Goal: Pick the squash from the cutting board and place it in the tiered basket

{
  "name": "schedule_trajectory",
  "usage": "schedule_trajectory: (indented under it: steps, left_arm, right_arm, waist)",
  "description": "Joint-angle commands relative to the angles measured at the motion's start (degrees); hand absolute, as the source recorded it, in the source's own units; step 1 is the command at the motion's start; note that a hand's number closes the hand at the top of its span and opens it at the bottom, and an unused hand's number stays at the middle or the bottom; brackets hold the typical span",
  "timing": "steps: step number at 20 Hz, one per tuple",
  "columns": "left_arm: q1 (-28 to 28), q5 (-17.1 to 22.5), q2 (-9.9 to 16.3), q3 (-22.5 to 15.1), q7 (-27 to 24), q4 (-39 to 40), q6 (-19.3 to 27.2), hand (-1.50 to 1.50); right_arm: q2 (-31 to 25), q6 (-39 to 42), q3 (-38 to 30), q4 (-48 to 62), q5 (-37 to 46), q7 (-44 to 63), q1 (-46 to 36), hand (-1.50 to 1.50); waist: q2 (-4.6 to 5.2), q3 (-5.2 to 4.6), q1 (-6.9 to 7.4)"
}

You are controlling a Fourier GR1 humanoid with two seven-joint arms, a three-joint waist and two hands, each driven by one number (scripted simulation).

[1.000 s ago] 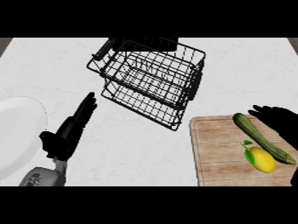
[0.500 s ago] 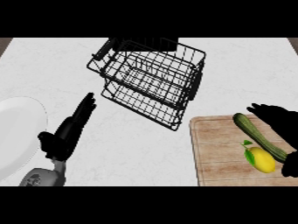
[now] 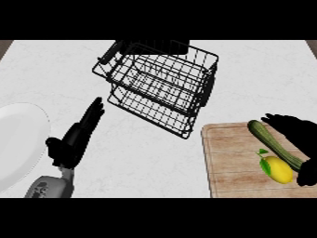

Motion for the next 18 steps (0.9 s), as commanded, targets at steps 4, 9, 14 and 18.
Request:
schedule_trajectory:
  steps: [4,9,14,18]
  left_arm:
    - [-4.18,-1.49,-1.14,2.05,3.45,0.96,0.36,0.00]
    - [0.29,-1.71,-1.09,1.90,-1.38,1.10,-1.41,0.00]
    - [2.20,-2.19,-1.22,1.33,3.63,-5.54,-1.72,0.00]
    - [-1.76,-1.25,-1.50,4.14,1.85,-0.50,-3.37,0.00]
  right_arm:
    - [5.59,1.03,-1.20,-1.12,1.53,-1.12,0.33,1.50]
    - [5.80,-7.83,-2.89,6.33,1.44,-12.92,-0.53,1.50]
    - [8.66,-7.66,-3.73,8.12,3.29,-12.97,-3.16,1.50]
    - [6.94,-5.68,-6.24,-2.49,2.44,-12.95,3.11,1.50]
  waist:
    - [-0.05,-0.02,-0.20]
    - [0.02,0.00,0.04]
    - [-0.02,0.00,0.17]
    - [-0.09,-0.03,-0.43]
